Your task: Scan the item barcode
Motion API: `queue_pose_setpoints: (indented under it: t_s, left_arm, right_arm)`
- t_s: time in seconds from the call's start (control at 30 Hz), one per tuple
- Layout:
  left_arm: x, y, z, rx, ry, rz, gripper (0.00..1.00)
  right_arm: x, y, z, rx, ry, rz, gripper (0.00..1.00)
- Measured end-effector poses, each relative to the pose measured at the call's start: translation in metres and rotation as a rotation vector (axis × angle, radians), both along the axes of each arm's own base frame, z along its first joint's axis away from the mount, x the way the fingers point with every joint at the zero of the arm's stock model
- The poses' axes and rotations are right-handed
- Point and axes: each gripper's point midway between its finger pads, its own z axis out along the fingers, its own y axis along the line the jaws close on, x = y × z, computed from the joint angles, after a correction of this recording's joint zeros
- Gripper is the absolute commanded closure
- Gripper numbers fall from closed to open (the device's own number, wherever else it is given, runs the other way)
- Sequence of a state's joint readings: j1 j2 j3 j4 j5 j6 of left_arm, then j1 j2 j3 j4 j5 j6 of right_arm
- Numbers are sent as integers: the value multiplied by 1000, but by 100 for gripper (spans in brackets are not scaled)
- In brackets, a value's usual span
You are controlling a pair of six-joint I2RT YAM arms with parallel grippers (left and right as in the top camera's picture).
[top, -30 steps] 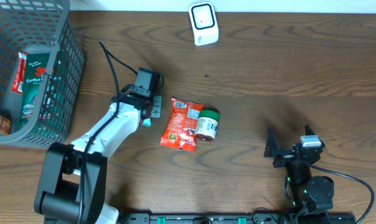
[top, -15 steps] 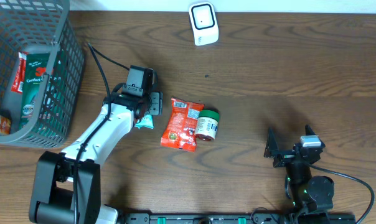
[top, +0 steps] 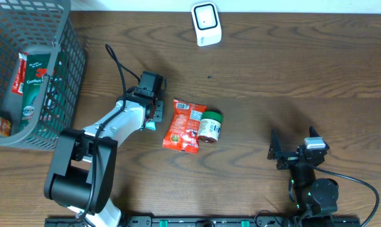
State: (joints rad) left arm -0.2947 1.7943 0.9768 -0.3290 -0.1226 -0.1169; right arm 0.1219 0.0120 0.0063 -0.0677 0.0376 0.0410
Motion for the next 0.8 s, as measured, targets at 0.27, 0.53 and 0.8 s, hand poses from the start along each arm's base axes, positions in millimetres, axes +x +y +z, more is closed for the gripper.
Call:
queue_pose_setpoints:
  t_s: [0.27, 0.53, 0.8]
  left_arm:
    - [2, 3, 8, 20, -23, -1, 85]
    - [8, -16, 64, -125, -148, -15, 85]
    - [4, -39, 97, -413, -157, 8, 85]
  right_arm:
    - [0, 0, 0, 0, 0, 0, 1]
    - [0, 0, 0, 0, 0, 0, 1]
    - [0, 0, 0, 0, 0, 0, 1]
